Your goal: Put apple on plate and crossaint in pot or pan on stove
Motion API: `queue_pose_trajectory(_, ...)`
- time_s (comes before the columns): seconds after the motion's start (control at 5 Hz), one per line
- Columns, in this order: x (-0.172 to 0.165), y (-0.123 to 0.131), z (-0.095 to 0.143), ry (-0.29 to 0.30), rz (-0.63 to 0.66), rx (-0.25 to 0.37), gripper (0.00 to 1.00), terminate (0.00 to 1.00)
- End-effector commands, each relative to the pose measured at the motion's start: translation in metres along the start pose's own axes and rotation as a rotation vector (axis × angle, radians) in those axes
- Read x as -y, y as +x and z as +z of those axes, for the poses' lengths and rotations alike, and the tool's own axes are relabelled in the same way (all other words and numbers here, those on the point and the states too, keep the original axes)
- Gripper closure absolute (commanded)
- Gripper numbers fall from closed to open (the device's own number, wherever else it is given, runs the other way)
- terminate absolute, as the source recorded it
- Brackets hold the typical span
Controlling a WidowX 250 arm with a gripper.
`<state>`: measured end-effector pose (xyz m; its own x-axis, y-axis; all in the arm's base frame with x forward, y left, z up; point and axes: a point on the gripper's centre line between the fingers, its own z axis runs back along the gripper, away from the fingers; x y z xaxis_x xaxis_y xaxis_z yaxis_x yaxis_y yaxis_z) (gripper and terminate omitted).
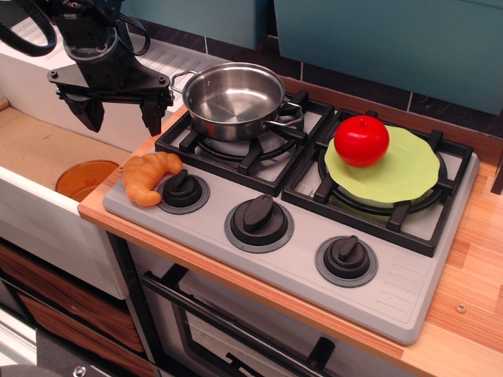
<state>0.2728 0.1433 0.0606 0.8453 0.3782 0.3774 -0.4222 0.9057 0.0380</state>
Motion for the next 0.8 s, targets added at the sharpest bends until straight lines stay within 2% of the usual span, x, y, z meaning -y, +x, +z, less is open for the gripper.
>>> queue_pose_trajectory(0.0,0.012,-0.018,-0.001,0.006,0.023,0.123,0.0,0.0)
queue_pose_trajectory(0.6,0.014,-0.023,-0.022,-0.023,0.032,0.137,0.0,0.0)
